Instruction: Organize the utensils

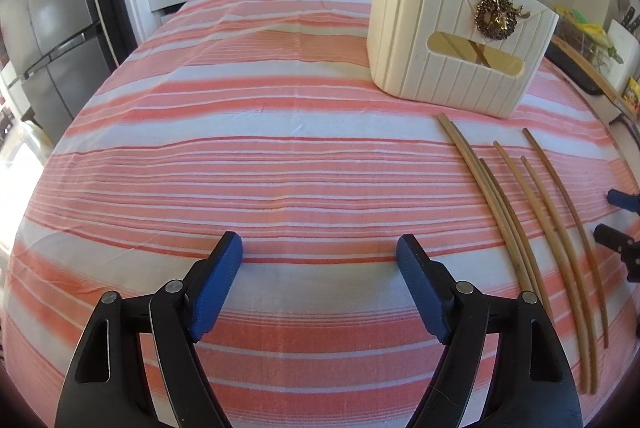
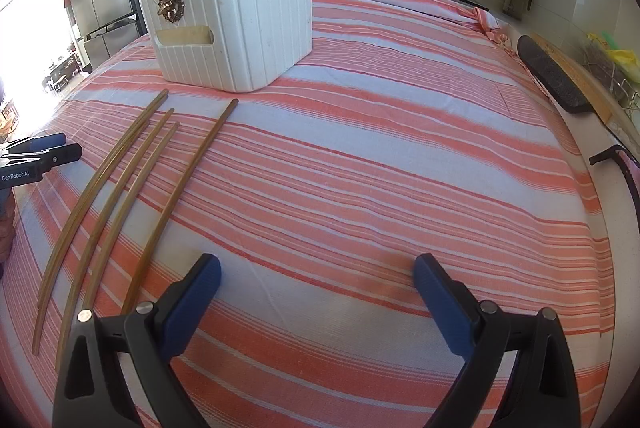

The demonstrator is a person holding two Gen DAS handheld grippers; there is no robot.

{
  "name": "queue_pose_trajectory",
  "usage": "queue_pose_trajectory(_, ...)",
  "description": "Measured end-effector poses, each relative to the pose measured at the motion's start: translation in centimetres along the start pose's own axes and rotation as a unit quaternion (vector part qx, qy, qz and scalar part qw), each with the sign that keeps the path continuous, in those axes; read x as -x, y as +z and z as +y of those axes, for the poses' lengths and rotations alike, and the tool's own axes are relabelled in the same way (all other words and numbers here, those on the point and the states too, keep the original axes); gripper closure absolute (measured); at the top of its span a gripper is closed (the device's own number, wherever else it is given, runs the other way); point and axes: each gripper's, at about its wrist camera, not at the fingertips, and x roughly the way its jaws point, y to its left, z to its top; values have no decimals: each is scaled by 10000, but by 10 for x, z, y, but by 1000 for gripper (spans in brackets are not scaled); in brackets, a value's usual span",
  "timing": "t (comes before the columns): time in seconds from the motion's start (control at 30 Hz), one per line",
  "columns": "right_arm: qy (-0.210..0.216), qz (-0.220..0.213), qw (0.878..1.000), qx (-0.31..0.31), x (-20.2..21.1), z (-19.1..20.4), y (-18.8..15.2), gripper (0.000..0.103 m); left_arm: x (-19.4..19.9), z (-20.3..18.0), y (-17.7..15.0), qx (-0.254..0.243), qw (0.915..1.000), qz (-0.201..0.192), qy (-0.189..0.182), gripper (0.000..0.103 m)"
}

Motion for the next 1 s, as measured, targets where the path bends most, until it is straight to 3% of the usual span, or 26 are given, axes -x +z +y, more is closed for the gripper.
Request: queue_pose_trajectory(1.0, -1, -2, 10000, 2, 0, 0, 0, 4, -1, 0, -1, -79, 9999, 61, 48, 18)
